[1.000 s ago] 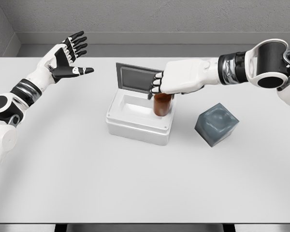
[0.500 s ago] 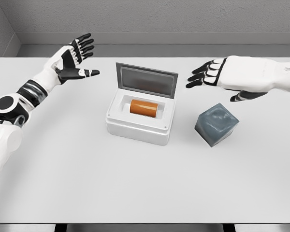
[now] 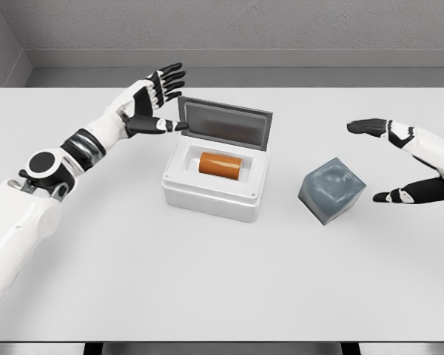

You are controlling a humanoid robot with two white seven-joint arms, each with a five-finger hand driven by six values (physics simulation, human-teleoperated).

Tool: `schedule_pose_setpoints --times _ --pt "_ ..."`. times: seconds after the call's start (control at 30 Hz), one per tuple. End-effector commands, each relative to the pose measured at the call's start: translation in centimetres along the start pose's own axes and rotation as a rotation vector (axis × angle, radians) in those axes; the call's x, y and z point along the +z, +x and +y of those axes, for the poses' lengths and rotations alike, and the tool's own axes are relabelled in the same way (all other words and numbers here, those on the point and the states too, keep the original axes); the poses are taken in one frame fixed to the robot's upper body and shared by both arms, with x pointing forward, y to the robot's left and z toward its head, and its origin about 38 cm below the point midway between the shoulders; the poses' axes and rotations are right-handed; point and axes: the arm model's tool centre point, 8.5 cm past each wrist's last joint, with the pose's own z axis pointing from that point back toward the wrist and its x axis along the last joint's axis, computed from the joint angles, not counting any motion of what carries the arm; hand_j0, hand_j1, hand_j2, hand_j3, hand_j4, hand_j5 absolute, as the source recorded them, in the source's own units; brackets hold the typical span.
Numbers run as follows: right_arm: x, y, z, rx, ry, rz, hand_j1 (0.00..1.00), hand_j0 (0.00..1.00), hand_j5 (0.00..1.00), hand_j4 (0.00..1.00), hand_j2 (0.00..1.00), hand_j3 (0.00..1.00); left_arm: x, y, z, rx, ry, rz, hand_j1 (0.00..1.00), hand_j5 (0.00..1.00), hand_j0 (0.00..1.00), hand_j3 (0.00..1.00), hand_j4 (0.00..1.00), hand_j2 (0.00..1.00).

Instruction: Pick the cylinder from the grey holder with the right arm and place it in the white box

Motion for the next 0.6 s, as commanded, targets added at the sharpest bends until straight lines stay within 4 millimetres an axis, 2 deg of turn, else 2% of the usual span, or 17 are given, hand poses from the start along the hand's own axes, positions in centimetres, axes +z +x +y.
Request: schedule_pose_setpoints --times 0.0,0.23,0.4,0.57 --pt "-0.3 0.1 0.2 -0.02 -0.054 -0.022 1.0 1.0 1.0 1.0 1.0 1.0 -0.2 0.3 -0.5 0.002 -0.012 -0.013 1.0 1.0 1.0 1.0 1.0 1.0" --pt "-0.2 -0.1 0.5 -0.025 -0.051 -0.014 1.0 1.0 1.0 1.0 1.0 1.0 0.7 1.3 -2.2 -0.01 -0.061 -0.053 1.0 1.0 1.0 1.0 1.0 1.0" --pt "-0.4 0.0 0.5 -0.023 -0.051 -0.02 1.0 1.0 1.0 1.0 1.0 1.0 2.9 0.8 -1.2 -0.026 -0.038 -0.035 1.0 1.0 1.0 1.0 1.0 1.0" --pt "-0.3 -0.1 0.5 -0.024 -0.052 -0.017 1.0 1.0 1.0 1.0 1.0 1.0 4.0 0.6 -0.6 -0.026 -0.02 -0.03 1.0 1.0 1.0 1.0 1.0 1.0"
